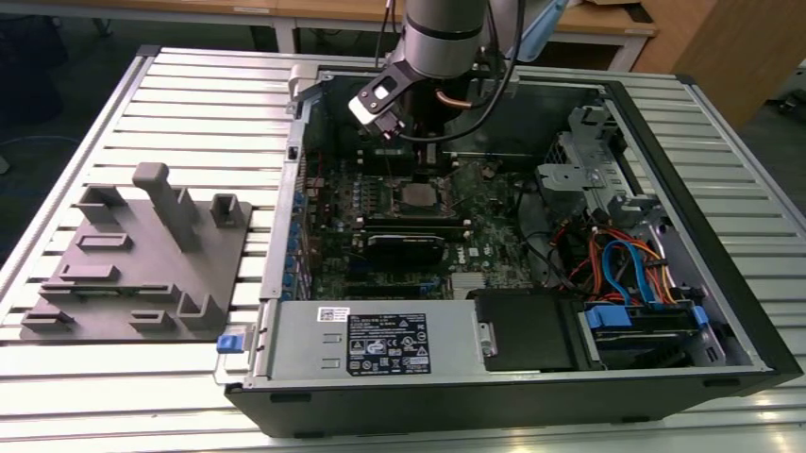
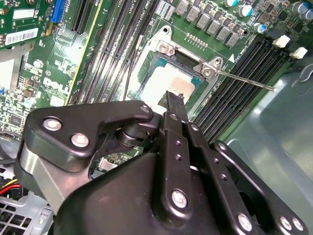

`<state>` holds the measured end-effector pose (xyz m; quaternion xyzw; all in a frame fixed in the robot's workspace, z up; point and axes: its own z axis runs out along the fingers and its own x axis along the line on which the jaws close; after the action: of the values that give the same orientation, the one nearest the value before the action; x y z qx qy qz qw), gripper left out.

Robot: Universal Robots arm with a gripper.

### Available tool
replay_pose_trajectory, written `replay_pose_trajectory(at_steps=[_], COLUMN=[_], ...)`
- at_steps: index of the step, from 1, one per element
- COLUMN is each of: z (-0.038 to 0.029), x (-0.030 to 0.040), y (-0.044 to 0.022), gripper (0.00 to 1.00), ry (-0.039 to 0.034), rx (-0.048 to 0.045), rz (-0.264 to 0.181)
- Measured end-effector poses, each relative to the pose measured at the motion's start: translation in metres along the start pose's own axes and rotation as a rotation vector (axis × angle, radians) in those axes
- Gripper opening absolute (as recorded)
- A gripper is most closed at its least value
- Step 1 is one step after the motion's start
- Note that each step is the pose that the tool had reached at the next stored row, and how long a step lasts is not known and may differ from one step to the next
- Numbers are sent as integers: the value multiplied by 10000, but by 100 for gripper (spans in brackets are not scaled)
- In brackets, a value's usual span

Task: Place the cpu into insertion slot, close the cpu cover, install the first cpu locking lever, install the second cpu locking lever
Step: 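Close the cpu cover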

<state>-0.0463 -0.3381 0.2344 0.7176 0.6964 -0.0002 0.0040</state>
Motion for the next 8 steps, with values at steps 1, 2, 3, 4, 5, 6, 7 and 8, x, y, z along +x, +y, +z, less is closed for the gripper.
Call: replay_pose_trajectory(at_steps=[1, 2, 3, 4, 5, 6, 7, 8], z=[0, 0, -3, -7, -11, -12, -13, -13], x=[0, 0, 0, 0, 0, 0, 0, 0], y=[0, 0, 0, 0, 0, 0, 0, 0], gripper=[10, 10, 10, 10, 10, 10, 10, 10], ry=[0, 1, -2, -4, -2, 1, 2, 3], rx=[0, -1, 1, 2, 1, -1, -1, -2], rz=[0, 0, 0, 0, 0, 0, 0, 0])
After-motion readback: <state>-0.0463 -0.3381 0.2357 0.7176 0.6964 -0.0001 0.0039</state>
